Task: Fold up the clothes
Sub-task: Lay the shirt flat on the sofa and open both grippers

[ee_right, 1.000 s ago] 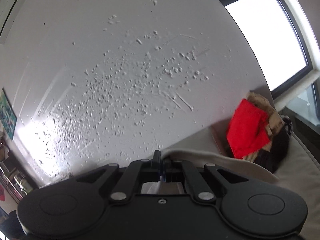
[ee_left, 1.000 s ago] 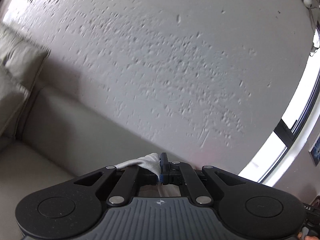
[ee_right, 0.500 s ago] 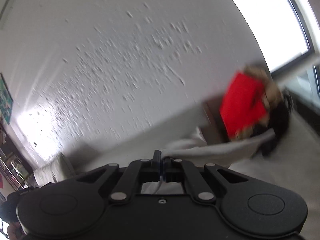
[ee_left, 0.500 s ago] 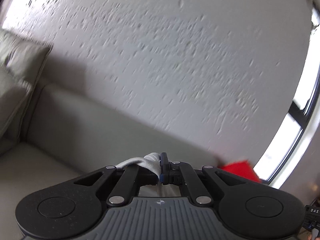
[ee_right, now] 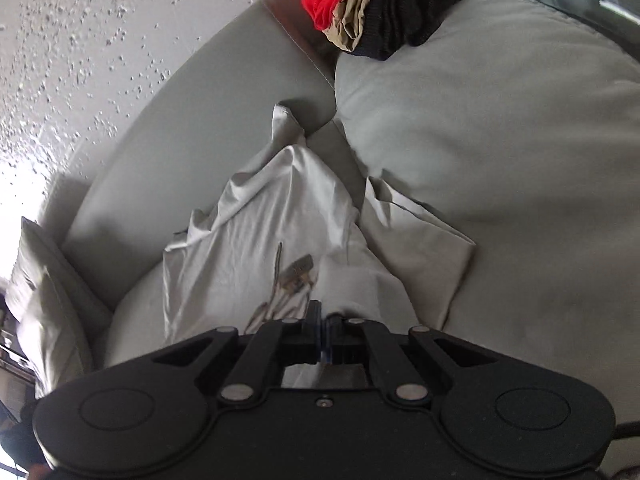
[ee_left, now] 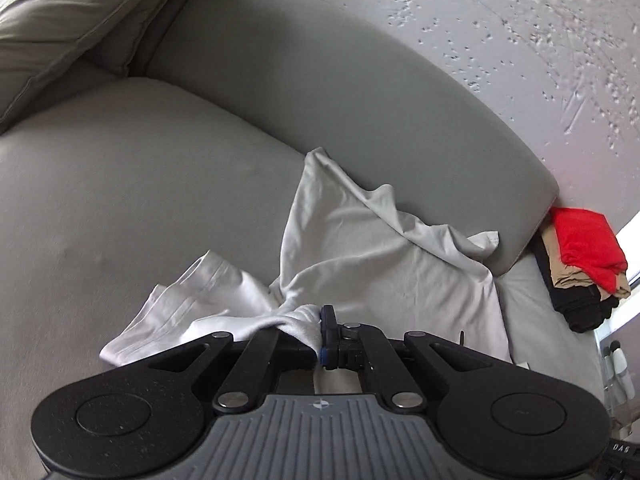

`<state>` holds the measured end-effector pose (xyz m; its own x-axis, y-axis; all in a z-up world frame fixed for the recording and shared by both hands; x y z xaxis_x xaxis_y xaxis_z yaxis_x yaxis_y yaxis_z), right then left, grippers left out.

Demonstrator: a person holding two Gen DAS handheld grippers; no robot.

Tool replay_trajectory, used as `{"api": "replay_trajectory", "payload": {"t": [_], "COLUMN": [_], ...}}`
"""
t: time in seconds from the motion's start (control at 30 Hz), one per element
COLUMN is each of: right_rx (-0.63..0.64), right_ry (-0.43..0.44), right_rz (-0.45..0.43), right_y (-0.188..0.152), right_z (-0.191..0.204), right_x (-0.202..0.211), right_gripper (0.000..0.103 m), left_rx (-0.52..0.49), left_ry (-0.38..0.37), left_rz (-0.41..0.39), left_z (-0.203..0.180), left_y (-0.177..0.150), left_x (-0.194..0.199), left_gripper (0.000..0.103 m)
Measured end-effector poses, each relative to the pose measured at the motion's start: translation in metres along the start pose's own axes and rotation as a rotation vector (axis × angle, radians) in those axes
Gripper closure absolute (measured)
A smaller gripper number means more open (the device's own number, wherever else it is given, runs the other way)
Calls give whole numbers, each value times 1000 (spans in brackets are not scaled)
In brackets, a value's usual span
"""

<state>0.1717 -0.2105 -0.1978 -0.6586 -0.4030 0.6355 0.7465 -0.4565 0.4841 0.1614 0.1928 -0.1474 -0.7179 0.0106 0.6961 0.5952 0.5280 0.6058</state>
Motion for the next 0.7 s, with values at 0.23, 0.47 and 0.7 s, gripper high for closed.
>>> {"api": "replay_trajectory", "payload": {"t": [0.23, 0.47, 0.7], "right_rx": [14, 45, 97], "right_ry": [14, -29, -122], "right_rz": [-12, 82, 200], "right_y": [2, -34, -81], "right_z": [15, 0, -28], "right_x": [43, 51, 26], "right_gripper": [101, 101, 96], "left_rx": [-42, -192, -262], "left_ry": [0, 143, 325], "left_rz": [-18, 99, 194], "left_z": [-5, 8, 36], "left_y": [10, -27, -76], "left_x": [49, 47, 24], "left_gripper": [103, 103, 92]}}
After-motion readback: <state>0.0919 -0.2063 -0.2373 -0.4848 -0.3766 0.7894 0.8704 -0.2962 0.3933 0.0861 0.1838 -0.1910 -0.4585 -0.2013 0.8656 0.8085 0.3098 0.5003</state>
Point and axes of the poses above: each gripper's, at about its wrist camera, not at the fingertips, and x roughly against the way its jaws point, z to its left, y to its top, the point moved 7 cm from there along -x, roughly the way its jaws point, and after that the axes turned 4 degrees about y, right-handed, at the moved point
